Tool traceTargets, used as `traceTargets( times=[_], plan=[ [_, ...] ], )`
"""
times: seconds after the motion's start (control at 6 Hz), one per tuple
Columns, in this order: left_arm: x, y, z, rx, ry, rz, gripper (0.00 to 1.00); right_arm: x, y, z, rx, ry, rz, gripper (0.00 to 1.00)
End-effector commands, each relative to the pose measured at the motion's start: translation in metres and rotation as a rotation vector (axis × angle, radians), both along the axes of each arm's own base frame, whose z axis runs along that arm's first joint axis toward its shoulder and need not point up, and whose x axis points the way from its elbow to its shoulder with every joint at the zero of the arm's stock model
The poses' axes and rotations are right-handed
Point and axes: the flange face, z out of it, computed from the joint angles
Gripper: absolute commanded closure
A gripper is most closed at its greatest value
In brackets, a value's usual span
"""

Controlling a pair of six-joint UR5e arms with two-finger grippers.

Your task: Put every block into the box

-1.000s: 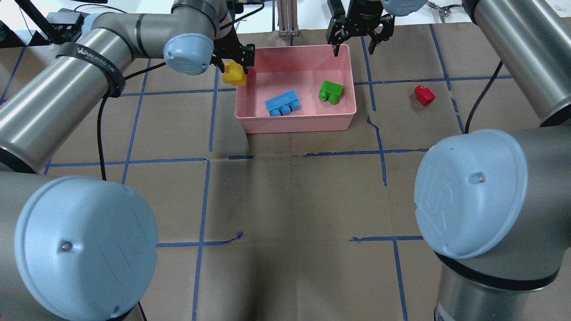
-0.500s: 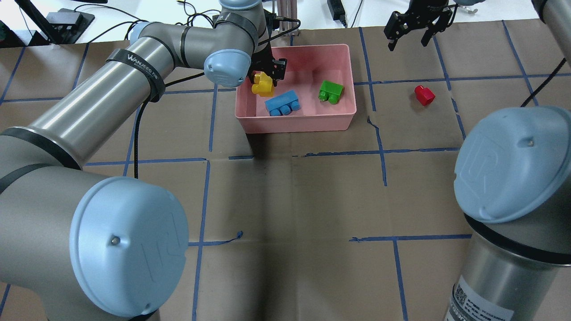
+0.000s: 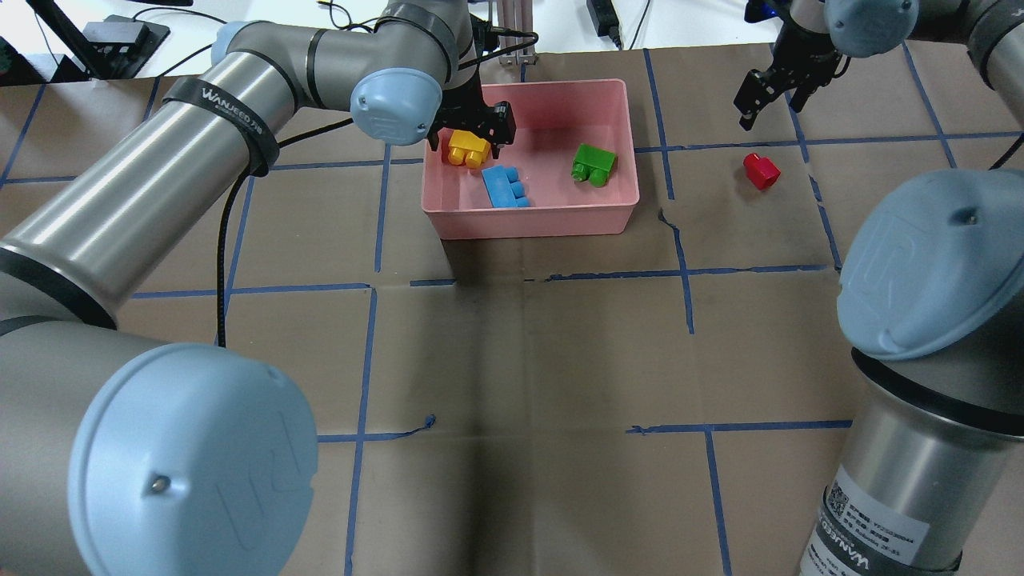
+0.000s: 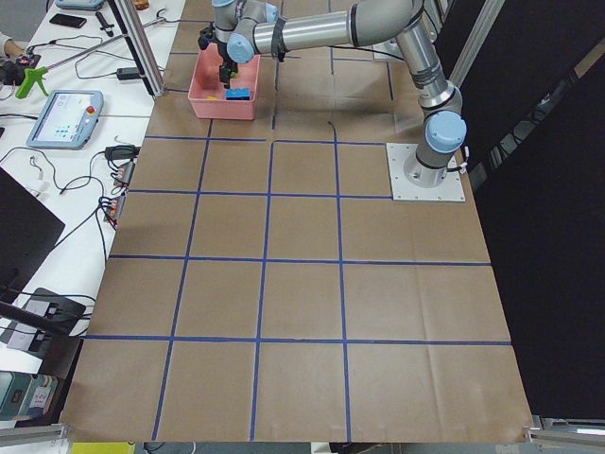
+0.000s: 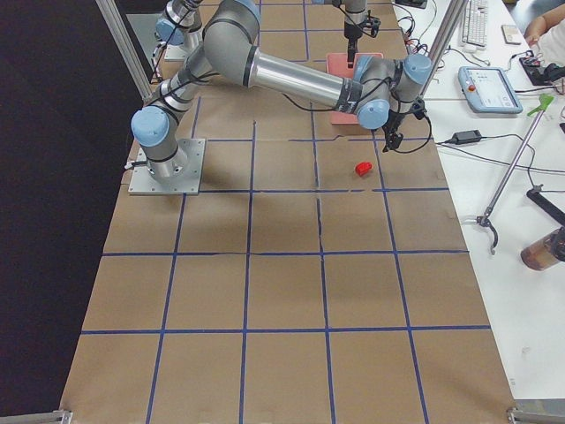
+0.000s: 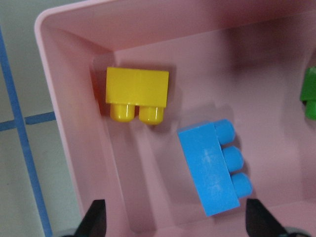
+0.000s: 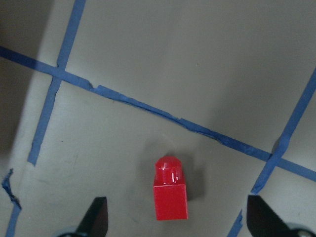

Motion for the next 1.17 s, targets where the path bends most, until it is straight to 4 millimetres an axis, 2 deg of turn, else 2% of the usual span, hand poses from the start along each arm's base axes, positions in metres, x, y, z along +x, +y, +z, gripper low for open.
traceTargets(
  times=[0.0,0.17,0.33,0.5,0.67,0.83,1.0],
  plan=[
    [0.034,0.041,0.073,0.015,-0.002,0.038,0.00,-0.006,0.013,-0.052,0.019,0.022,0.037,0.01],
    [0.040,0.065,0.110,0.003,0.000,0.038,0.00,-0.004,0.021,-0.069,0.012,0.021,0.065,0.01],
    [0.043,0.090,0.146,-0.007,0.004,0.039,0.00,-0.003,0.025,-0.077,0.022,0.017,0.068,0.05],
    [0.046,0.117,0.174,-0.017,0.005,0.038,0.00,-0.003,0.026,-0.078,0.026,0.020,0.100,0.43],
    [0.056,0.133,0.186,-0.023,0.008,0.059,0.00,-0.005,0.027,-0.077,0.032,0.033,0.114,0.70],
    [0.075,0.142,0.186,0.038,-0.006,0.081,0.00,-0.007,0.024,-0.066,0.021,0.057,0.110,0.85],
    [0.095,0.144,0.192,0.081,-0.011,0.108,0.00,-0.007,0.023,-0.058,0.009,0.058,0.102,0.88]
  ],
)
